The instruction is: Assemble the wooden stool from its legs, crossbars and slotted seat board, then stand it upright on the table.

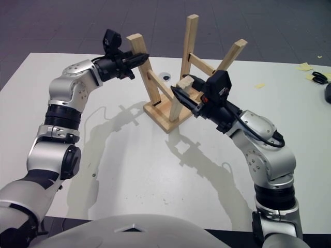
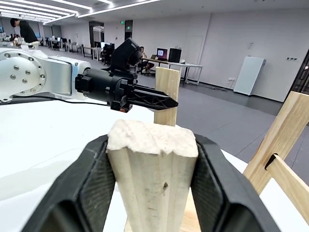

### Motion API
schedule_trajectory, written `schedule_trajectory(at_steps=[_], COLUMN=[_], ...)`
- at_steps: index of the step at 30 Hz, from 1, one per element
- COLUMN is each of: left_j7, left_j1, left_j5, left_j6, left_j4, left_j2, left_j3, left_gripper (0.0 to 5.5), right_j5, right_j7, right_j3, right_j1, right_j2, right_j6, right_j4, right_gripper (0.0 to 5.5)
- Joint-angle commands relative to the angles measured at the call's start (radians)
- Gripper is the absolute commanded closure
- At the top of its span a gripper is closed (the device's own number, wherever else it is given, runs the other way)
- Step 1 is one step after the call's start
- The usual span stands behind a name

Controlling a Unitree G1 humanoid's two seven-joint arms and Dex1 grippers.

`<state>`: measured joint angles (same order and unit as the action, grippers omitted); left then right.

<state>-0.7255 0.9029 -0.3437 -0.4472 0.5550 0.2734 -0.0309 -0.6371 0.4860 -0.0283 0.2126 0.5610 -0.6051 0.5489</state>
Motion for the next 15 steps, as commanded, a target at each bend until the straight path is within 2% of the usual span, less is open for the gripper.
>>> schedule_trajectory(at_steps=[1,8,9,15], left_j7=[0.002,0.004,0.004,0.007], left_j1=[-0.034,-0.047,-0.047,-0.049], left_j5=[0.056,0.055,0.055,0.056], left_j6=[-0.015,-0.017,-0.016,-0.014], left_j4=[0.003,-0.004,-0.003,-0.002], left_j2=[-0.014,-0.009,-0.008,0.0], left_j3=[-0.048,-0.051,-0.051,-0.045], left_gripper=[4.45,4.45,4.45,4.45], right_j5=[-0.135,-0.148,-0.163,-0.504], right_j7=[-0.01,-0.036,-0.032,-0.028], right_j3=[0.065,0.049,0.035,-0.152], right_j1=[-0.009,0.007,0.01,0.066], right_j2=[-0.029,-0.018,-0.029,-0.081], right_j6=[-0.23,-0.283,-0.27,-0.29], right_j4=[-0.032,-0.033,-0.029,-0.038], right_gripper=[3.4,3.4,3.03,2.13])
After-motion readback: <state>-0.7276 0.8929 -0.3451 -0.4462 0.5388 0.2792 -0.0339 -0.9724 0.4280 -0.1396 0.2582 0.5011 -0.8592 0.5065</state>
